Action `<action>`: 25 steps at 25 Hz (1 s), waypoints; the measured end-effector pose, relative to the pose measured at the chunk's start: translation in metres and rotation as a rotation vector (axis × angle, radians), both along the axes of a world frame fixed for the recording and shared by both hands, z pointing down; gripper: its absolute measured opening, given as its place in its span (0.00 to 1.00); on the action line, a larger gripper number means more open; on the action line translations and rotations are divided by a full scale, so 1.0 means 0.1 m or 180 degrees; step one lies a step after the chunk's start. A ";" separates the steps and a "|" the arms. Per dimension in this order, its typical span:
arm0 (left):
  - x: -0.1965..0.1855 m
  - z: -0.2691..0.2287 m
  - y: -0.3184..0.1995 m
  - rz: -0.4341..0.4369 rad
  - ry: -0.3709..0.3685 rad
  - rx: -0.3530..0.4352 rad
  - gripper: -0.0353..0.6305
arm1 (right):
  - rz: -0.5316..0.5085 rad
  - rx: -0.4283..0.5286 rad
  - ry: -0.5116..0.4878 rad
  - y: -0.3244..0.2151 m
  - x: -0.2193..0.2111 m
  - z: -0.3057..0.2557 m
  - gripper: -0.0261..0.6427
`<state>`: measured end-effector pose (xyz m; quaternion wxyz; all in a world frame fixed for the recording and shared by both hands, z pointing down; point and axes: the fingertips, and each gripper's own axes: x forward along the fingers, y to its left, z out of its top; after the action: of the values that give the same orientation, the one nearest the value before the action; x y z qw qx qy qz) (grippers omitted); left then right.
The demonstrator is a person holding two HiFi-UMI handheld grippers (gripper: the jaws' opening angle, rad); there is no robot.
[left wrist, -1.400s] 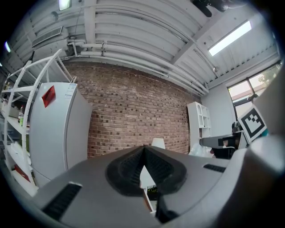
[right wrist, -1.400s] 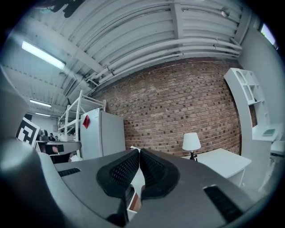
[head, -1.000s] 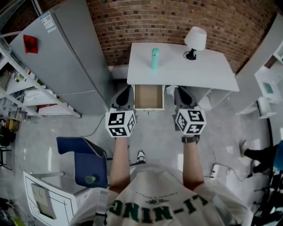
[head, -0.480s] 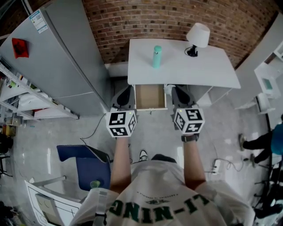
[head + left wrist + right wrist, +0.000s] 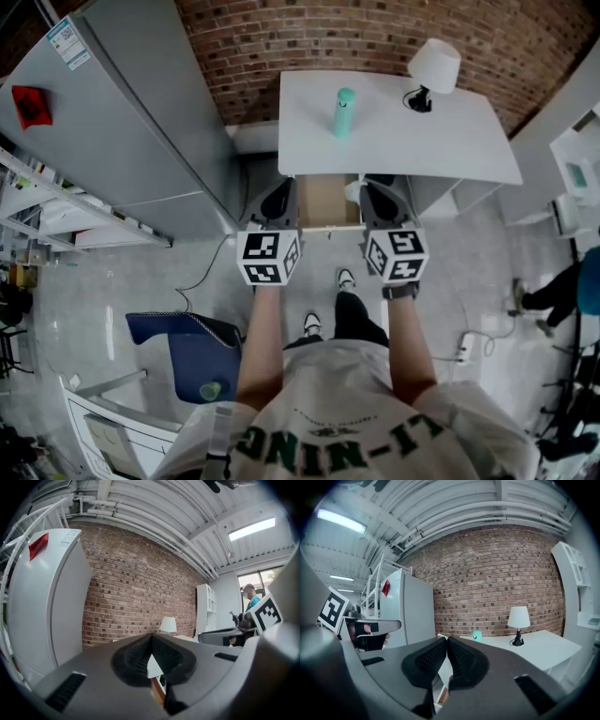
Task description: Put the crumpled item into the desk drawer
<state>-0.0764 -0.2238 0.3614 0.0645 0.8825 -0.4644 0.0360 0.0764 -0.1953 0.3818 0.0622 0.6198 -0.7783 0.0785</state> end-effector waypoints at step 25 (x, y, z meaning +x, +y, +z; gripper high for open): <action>0.40 1.88 -0.79 0.0179 -0.0157 -0.0257 0.05 | -0.0316 -0.0989 0.0026 -0.84 0.10 2.15 0.06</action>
<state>-0.0365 -0.3032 0.5491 0.0875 0.8908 -0.4390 0.0782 0.0866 -0.2794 0.5972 0.1643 0.5638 -0.7862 0.1923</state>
